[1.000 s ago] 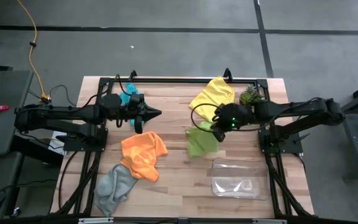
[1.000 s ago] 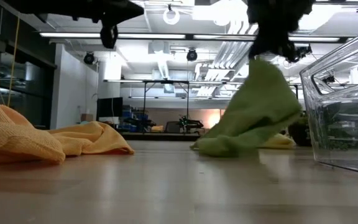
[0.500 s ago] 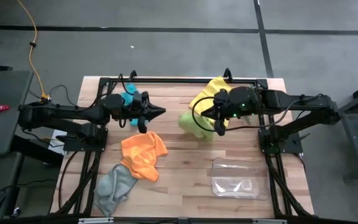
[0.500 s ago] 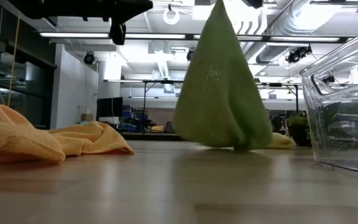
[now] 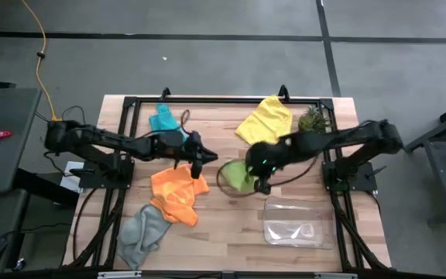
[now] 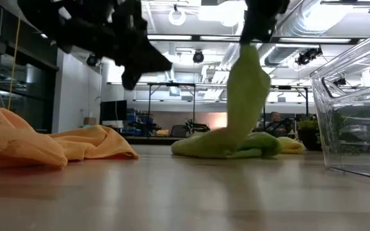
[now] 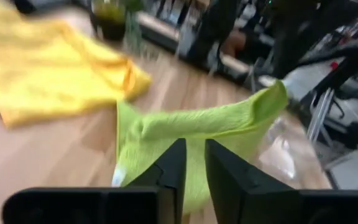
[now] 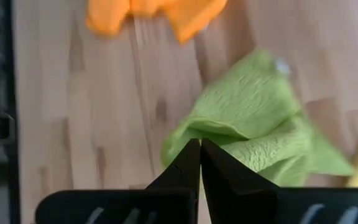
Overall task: Fold microfiber towels
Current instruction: Fold the green microfiber cloth
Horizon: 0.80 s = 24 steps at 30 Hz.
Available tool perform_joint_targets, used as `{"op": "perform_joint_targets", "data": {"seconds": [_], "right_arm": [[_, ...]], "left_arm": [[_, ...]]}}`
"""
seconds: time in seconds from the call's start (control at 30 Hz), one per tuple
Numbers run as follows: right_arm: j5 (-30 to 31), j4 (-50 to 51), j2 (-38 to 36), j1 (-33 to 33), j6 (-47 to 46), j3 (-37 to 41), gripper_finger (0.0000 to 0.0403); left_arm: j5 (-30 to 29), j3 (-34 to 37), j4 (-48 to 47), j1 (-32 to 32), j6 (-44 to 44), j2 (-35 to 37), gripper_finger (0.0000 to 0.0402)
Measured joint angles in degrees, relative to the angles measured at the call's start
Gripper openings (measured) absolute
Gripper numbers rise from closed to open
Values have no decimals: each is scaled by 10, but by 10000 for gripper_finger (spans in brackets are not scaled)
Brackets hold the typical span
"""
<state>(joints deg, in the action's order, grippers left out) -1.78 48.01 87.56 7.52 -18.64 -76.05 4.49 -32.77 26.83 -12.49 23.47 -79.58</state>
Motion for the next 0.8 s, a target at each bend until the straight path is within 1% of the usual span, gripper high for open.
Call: {"op": "perform_joint_targets", "data": {"seconds": [0.17, 0.3, 0.47, 0.57, 0.63, 0.7, 0.8], "right_arm": [[0, 0, 71, 25, -5, 0, 0], [0, 1, 97, 30, -4, 0, 0], [0, 0, 95, 26, -4, 0, 0], [0, 1, 89, 23, -4, 0, 0], [0, -1, 85, 22, -6, 0, 0], [3, -3, 83, 22, -8, 0, 0], [3, -2, 83, 22, -9, 0, 0]], "left_arm": [[1, 0, 13, 12, 7, -63, 91], [29, -20, 29, 13, 27, -112, 119], [35, -94, 17, 7, -5, -171, 158], [36, -151, -37, -5, -13, -216, 176], [39, -186, -69, -11, -28, -250, 180], [41, -213, -92, -15, -39, -275, 176], [50, -236, -99, -16, -55, -304, 150]]}}
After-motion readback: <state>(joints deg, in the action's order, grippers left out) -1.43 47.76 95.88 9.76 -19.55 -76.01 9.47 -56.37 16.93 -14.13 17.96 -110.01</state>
